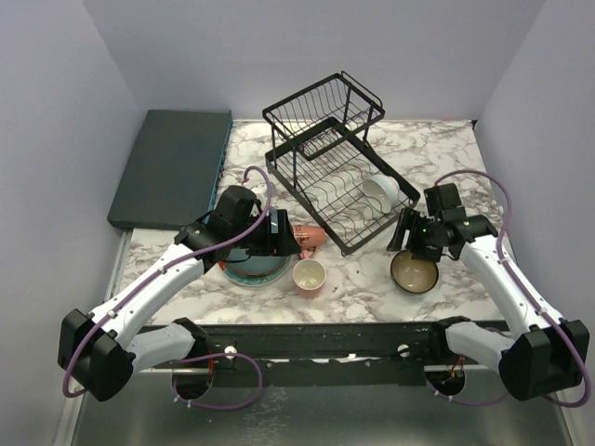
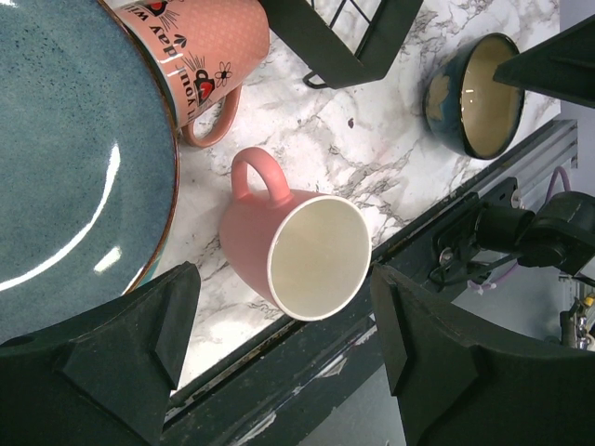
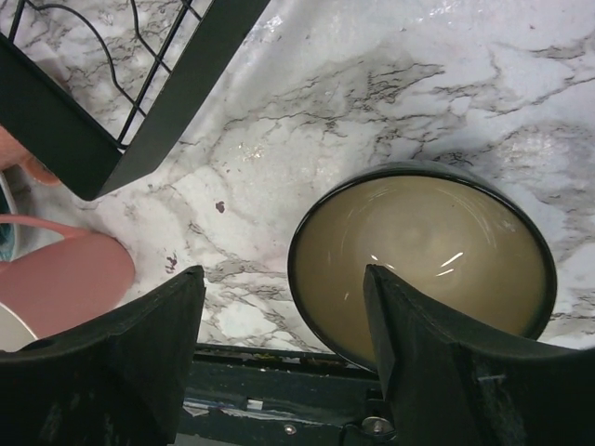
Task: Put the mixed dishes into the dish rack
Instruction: Pick up the bowl from the corner of the board.
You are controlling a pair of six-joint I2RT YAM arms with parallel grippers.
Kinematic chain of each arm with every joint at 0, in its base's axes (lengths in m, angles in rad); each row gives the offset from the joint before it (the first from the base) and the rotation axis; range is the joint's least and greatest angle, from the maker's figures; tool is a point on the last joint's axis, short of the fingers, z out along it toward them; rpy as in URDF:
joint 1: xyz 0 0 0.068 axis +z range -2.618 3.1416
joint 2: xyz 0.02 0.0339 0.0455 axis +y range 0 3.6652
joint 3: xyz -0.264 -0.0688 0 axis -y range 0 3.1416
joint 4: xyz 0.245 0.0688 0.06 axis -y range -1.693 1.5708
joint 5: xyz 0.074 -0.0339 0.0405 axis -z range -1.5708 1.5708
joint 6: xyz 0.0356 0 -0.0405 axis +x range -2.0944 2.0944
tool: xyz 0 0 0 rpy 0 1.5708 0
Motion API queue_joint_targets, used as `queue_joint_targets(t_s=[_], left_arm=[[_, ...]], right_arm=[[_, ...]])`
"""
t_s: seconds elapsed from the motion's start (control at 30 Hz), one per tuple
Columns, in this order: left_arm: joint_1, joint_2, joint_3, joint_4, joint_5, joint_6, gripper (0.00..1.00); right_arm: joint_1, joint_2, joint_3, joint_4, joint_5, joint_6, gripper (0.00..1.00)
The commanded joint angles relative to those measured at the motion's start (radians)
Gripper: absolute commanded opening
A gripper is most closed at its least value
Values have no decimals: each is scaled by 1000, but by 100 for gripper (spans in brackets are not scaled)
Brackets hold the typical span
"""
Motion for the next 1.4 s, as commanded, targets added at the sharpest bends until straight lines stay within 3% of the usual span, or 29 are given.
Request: queue_joint_targets(t_s=[0.0,0.43,1.07,1.23,1.37], left_arm=[[-6,3,11,25,-32,-10,81],[-8,-18,-7,26,-35,-5,81],[-8,-93,-47,22,-46,-5,81],[-8,-102,-50,21,-48,-4,81],[-8,-107,-42,10,-47,-2,81]], right_arm=[[43,31,-10,28,-2,5,73],[224,166,-5,-28,194,76,68],[324,290,18,-73,305,127,23],[338,288,34,-73,307,134,1],[366,274,55,-73,309,123,0]])
